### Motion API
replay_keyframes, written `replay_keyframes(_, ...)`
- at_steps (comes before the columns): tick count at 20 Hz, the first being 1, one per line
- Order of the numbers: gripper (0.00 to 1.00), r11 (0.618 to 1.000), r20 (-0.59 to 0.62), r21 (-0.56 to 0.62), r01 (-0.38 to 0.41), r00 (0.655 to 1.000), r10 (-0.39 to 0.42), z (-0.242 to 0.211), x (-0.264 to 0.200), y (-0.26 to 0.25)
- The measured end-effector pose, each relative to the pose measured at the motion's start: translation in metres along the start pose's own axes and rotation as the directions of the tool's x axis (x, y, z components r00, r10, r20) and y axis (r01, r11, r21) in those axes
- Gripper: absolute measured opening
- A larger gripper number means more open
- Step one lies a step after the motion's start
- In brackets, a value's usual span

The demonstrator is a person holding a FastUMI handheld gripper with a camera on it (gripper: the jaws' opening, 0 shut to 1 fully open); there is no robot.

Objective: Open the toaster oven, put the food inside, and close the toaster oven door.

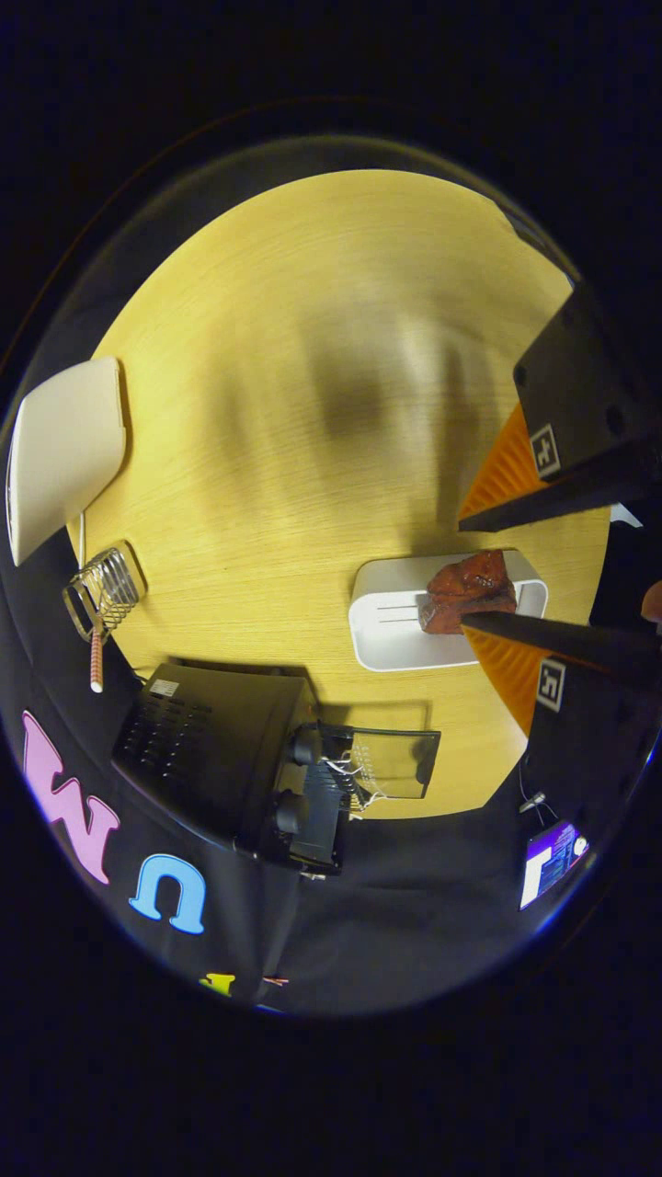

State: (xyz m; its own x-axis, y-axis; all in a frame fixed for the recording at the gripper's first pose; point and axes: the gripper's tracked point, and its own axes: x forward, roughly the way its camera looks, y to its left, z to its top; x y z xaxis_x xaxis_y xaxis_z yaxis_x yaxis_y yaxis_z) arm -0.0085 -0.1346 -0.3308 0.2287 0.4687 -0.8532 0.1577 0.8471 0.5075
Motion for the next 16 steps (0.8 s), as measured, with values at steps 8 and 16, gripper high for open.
replay_keyframes(8,0.18,0.999,0.014,0.033,-0.042,0.999,0.041,0.001,-0.007,0.014)
replay_keyframes(16,0.16,0.999,0.146,0.052,-0.012,0.989,0.004,0.0,-0.042,0.026)
